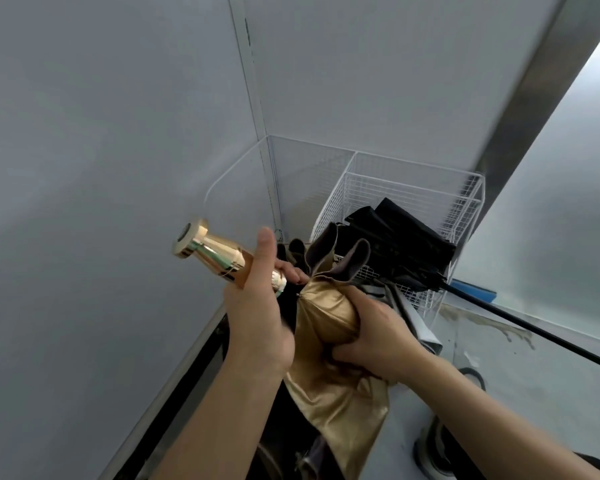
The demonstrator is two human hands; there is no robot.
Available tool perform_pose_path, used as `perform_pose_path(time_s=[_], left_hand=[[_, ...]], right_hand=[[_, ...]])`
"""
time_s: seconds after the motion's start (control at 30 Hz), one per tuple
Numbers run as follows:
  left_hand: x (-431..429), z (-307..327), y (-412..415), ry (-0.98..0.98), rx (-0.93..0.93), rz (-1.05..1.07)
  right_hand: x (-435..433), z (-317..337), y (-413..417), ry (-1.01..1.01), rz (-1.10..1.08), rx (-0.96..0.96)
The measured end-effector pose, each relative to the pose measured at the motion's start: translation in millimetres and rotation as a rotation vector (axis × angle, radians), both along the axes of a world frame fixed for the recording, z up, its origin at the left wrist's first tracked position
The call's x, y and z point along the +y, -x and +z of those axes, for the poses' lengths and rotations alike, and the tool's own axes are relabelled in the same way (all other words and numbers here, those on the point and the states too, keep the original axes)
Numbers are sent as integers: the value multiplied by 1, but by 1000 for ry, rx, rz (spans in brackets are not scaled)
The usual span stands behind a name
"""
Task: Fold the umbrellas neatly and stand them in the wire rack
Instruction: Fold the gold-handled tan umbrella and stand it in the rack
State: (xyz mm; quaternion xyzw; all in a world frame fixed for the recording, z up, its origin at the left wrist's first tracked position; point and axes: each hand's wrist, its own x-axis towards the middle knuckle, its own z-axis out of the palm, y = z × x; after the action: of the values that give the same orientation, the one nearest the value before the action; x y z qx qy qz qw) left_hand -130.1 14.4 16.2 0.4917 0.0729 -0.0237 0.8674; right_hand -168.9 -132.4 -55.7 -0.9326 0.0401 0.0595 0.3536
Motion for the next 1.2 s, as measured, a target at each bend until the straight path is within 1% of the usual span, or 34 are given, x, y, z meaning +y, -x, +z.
perform_pose_path(time_s=[0.1, 0.17, 0.2, 0.27, 0.33, 0.4, 0.47, 0.53, 0.6, 0.7, 0.77, 0.8, 0.87, 0.93, 0.97, 1.03, 1.07, 1.13, 1.2], left_hand=[[4, 0, -6, -147, -146, -147], [14, 1, -15, -269, -267, -214], [20, 1, -21, -292, -310, -253], [30, 1, -30, -265, -342, -377], [32, 0, -36, -187, -299, -518], [27, 0, -38, -126, -245, -591], [21, -3, -42, -136, -258, -571], [17, -4, -43, -135, -261, -517], [16, -6, -44, -148, -251, -437], [18, -10, -47, -158, -168, -265], [21, -15, -51, -261, -145, -158], [23, -17, -53, -328, -147, -113], [27, -21, -57, -418, -171, -34], [29, -24, -61, -491, -198, 6], [29, -24, -63, -519, -206, 14], [29, -24, -65, -545, -223, 13], [30, -24, -65, -550, -236, 11], [31, -23, -66, -541, -240, 11], [32, -25, -68, -485, -197, 37]], right_hand=[[-4, 1, -8, -44, -61, 9], [-8, 4, -14, -113, -16, 61], [-9, 6, -17, -161, 20, 98], [-8, 10, -20, -278, 111, 196], [-8, 15, -23, -377, 206, 291], [-7, 20, -25, -415, 270, 367], [-5, 18, -32, -429, 306, 415], [-4, 14, -34, -440, 308, 421], [-5, 8, -34, -472, 262, 385], [-6, 6, -34, -508, 165, 286], [-9, 11, -33, -562, 116, 217], [-12, 15, -30, -610, 116, 213], [-17, 24, -24, -663, 162, 282], [-21, 26, -19, -588, 200, 330], [-21, 23, -18, -478, 178, 298], [-24, 15, -22, -231, 11, 141], [-27, 10, -24, -190, -98, 80], [-35, 4, -28, -252, -305, -11], [-44, 6, -31, -287, -461, -83]])
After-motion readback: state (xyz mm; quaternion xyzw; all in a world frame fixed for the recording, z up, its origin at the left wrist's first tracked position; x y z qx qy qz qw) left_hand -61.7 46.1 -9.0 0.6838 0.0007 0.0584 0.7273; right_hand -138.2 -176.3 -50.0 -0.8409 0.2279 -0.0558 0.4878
